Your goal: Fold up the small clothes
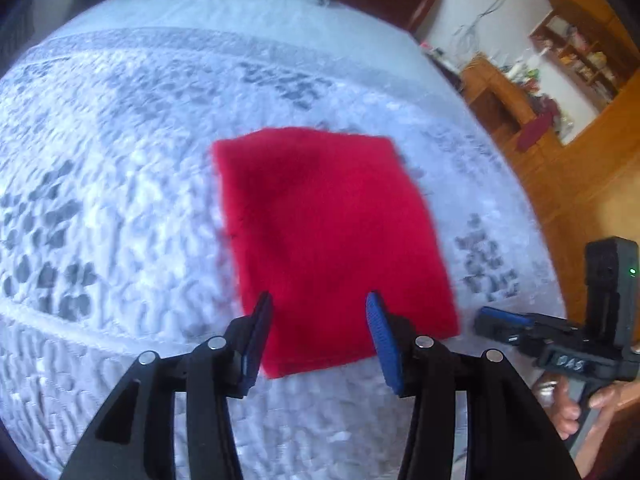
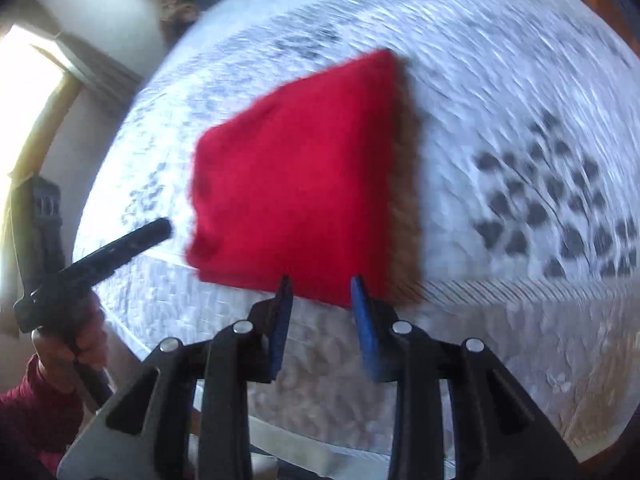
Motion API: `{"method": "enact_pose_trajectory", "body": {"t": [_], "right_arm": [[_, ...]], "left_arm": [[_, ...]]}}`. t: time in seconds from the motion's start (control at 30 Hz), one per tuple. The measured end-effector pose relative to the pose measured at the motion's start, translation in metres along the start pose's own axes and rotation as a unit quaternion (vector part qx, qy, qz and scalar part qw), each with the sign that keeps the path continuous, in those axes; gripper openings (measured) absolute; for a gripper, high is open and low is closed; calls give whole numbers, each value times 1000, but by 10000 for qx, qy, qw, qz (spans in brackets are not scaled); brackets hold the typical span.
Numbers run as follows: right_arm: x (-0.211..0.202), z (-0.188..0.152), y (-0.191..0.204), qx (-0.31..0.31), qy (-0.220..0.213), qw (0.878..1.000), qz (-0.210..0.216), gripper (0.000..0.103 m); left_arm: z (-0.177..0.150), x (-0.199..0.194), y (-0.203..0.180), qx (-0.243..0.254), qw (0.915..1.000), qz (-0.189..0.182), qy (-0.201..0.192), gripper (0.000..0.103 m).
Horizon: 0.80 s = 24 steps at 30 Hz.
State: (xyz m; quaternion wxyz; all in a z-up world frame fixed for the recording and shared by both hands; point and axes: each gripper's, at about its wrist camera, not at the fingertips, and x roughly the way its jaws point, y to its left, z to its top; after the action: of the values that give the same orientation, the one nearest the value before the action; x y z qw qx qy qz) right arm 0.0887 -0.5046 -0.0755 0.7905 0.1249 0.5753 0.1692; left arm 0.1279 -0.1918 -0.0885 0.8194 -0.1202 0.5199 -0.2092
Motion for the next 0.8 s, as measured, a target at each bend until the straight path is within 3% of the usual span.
{"method": "enact_pose_trajectory", "body": {"t": [0.07, 0.2, 0.23, 0.3, 0.4, 0.47, 0.53, 0.57, 0.7, 0.8], "right_arm": [[11, 5, 14, -161, 84, 9998, 63, 30], [48, 4, 13, 39, 410, 9988, -261, 29], [55, 3, 11, 124, 500, 9983, -272, 25], [70, -5, -3, 245, 624, 9973, -297, 23], [79, -10, -9, 330, 530, 9977, -254, 23], [74, -10, -2, 285, 433, 9981, -347, 25], [62, -15, 7, 207, 284, 9985, -418, 33], [53, -18, 11, 182, 211, 9986, -458, 40], [25, -38, 24, 122, 49, 9966, -813, 44], [5, -56, 29, 176, -46, 9959, -888, 54]], "left_arm": [[1, 16, -10, 68, 9998, -97, 128, 49], [-10, 53, 12, -291, 9972, 100, 681, 46], [-16, 59, 20, -310, 9969, 126, 714, 38], [-22, 61, 24, -102, 9979, 158, 620, 33], [-26, 59, 19, 69, 9979, 256, 585, 34], [-27, 52, 11, 118, 9975, 375, 587, 41], [-28, 36, 0, 206, 9975, 462, 497, 63], [-27, 30, -3, 281, 9970, 574, 447, 68], [-37, 2, -15, 456, 9944, 874, 382, 74], [-49, -21, -17, 362, 9937, 1025, 288, 76]]}}
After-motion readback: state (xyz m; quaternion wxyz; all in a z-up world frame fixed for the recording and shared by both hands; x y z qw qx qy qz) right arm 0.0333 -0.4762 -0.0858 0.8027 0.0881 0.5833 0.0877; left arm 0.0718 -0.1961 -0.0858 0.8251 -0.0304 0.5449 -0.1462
